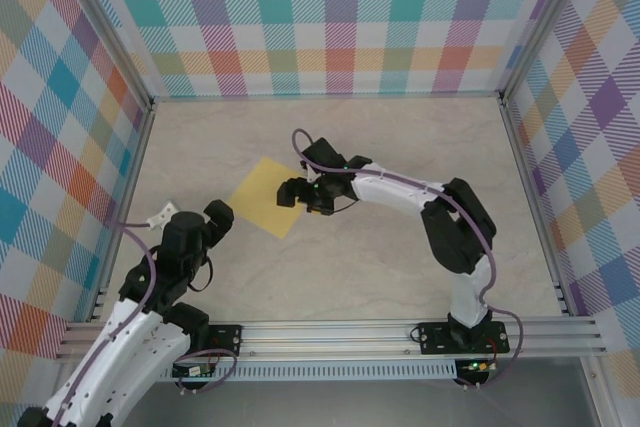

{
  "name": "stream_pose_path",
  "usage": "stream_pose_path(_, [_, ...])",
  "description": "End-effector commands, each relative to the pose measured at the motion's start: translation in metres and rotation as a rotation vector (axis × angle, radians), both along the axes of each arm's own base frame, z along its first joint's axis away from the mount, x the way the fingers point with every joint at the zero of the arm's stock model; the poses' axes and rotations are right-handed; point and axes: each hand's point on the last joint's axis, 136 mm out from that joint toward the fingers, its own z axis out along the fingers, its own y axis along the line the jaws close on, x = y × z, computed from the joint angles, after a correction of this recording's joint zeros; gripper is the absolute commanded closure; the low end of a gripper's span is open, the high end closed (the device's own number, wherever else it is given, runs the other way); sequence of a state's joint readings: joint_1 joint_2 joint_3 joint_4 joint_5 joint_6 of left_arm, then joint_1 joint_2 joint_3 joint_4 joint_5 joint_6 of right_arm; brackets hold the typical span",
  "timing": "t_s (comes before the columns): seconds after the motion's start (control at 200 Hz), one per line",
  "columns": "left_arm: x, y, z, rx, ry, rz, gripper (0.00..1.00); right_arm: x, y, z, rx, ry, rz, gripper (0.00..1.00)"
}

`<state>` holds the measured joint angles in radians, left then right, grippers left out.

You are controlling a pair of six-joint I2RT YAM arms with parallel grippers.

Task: Fold a paper plane with a square sheet of paper (pick it up from the middle)
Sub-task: Move the square sheet of paper to the center of the table.

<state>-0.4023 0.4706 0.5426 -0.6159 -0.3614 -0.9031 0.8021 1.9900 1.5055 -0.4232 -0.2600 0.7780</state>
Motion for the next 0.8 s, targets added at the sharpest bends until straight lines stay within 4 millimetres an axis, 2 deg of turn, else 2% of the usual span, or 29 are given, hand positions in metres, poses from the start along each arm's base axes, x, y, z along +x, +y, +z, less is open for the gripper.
stream_pose_path(0.0, [-0.013, 0.013, -0.010, 0.044, 0.010, 0.022, 0.00, 0.001, 0.019, -0.008, -0.035, 0.051, 0.009, 0.17])
stream_pose_path(0.165, [-0.015, 0.001, -0.015, 0.045, 0.036, -0.065, 0.00, 0.007, 0.042, -0.028, -0.078, 0.100, 0.045, 0.17])
stream_pose_path(0.33, [-0.011, -0.006, -0.017, 0.085, 0.074, -0.123, 0.00, 0.009, 0.043, -0.053, -0.139, 0.126, 0.076, 0.17])
stream_pose_path(0.525, [-0.009, -0.016, -0.026, 0.091, 0.149, -0.171, 0.00, -0.010, 0.008, -0.086, -0.277, 0.150, 0.131, 0.16])
stream_pose_path(0.675, [-0.008, -0.024, -0.033, 0.083, 0.187, -0.213, 0.00, -0.026, -0.028, -0.087, -0.340, 0.100, 0.208, 0.16])
stream_pose_path(0.795, [-0.008, -0.031, -0.040, 0.065, 0.223, -0.248, 0.00, -0.039, -0.064, -0.086, -0.378, 0.060, 0.295, 0.16])
